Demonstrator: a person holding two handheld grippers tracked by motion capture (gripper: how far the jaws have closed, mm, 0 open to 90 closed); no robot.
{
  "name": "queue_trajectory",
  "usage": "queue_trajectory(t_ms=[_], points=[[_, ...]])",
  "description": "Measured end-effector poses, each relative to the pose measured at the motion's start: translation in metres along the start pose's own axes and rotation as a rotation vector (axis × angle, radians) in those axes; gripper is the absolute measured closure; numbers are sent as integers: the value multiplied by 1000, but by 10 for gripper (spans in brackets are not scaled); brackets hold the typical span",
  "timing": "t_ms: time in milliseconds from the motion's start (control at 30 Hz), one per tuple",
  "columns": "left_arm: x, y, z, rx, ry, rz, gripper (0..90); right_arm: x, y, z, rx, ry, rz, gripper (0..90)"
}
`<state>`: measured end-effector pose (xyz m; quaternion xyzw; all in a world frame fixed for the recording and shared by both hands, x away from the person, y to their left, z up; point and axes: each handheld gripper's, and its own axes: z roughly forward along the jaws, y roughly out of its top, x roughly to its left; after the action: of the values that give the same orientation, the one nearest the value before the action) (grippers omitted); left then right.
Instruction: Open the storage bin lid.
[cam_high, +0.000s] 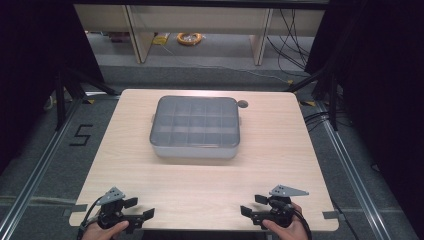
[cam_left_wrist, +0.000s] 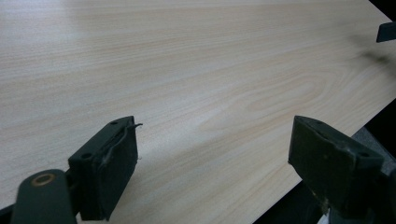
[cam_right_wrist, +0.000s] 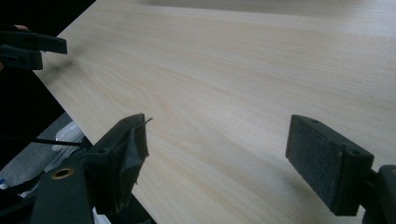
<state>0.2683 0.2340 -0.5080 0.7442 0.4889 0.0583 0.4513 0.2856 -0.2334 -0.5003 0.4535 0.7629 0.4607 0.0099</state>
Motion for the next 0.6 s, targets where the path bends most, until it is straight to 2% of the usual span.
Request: queue_trajectory(t_ms=[33,67,100,167,200,267,333,367,400,467,600], points=[[0,0,0,-1,0,0,152,0,0,-1,6,-16,-1,216],[-1,0,1,-7,0,-5,152,-1,0,-3,0,-31,-22,216],[-1,0,1,-7,0,-5,151,-1,0,-3,0,-31,-22,216],[-1,0,0,-5,2,-10,152,-1,0,-2,-13,3,8,216],[-1,0,0,-7,6,-9,152,-2,0,-1,-22,-7,-7,216],[1,1,-1,-5,5,2,152,-1,1,-3,-12,-12,0,216],[0,1,0,-10,9,-12,152,0,0,-2,-16,-5,-1,217],[0,1,-1,-14,4,-7,152,2,0,-1,-18,11,32,217],[0,1,-1,-15,1,-10,152,2,0,-2,-10,13,36,217],[1,2,-2,-12,1,-3,152,0,1,-3,-15,-8,-4,218],[2,2,-2,-18,-5,-23,152,-2,1,0,-31,-7,-10,220]])
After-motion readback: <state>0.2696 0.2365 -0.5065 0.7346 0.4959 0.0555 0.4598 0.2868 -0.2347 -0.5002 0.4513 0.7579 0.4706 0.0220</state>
